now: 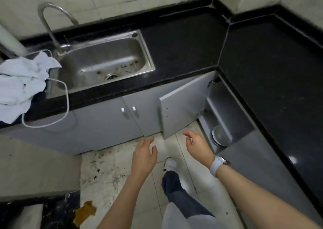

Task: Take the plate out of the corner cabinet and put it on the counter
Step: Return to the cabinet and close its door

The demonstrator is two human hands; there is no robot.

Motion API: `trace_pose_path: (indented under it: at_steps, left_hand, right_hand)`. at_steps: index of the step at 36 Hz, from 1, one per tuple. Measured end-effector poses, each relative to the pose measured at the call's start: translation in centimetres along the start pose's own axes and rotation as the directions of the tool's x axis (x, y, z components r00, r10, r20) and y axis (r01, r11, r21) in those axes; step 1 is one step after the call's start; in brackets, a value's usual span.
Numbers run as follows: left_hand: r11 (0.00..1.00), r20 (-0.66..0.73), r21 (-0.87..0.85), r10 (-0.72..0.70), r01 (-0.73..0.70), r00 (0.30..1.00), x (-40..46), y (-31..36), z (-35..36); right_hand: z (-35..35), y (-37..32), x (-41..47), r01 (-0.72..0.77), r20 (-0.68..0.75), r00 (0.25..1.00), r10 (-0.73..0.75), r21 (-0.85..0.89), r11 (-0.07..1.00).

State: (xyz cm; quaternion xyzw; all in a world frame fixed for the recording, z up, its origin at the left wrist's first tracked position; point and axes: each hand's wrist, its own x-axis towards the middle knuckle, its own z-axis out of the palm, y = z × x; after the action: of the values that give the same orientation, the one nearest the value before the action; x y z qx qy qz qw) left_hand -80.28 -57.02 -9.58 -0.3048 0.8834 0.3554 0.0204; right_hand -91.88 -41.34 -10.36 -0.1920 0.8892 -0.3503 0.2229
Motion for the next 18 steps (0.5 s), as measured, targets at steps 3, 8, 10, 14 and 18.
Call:
trace_pose_path:
  at_steps: [3, 8, 10, 14, 18]
  left_hand:
    - [0.999, 0.008, 0.038, 0.014, -0.015, 1.0, 5.8, 0.0, -1.1]
    - [0.992, 0.062, 0.12, 0.022, -0.029, 0.998, 14.5, 1.1, -3.0]
    - [0.987, 0.084, 0.153, 0.043, -0.056, 0.996, 17.3, 1.6, -3.6]
    - [0.974, 0.145, 0.21, 0.059, -0.089, 0.988, 21.2, 2.6, -4.4]
    - [0.958, 0.193, 0.235, 0.122, -0.166, 0.974, 23.8, 3.2, -4.6]
  right_hand:
    - [-0.2, -1.3, 6.8, 0.013, -0.075, 0.997, -0.014, -0.01, 1.0]
    - [-0.8, -3.5, 16.6, 0.029, -0.067, 0.997, -0.032, -0.047, 0.998]
    - [-0.6, -3.5, 20.0, 0.025, -0.057, 0.998, -0.031, -0.095, 0.995]
    - [0.3, -2.9, 24.5, 0.002, 0.071, 0.997, 0.02, -0.301, 0.954]
    - [0.8, -2.1, 25.3, 0.022, 0.157, 0.986, 0.053, -0.439, 0.898]
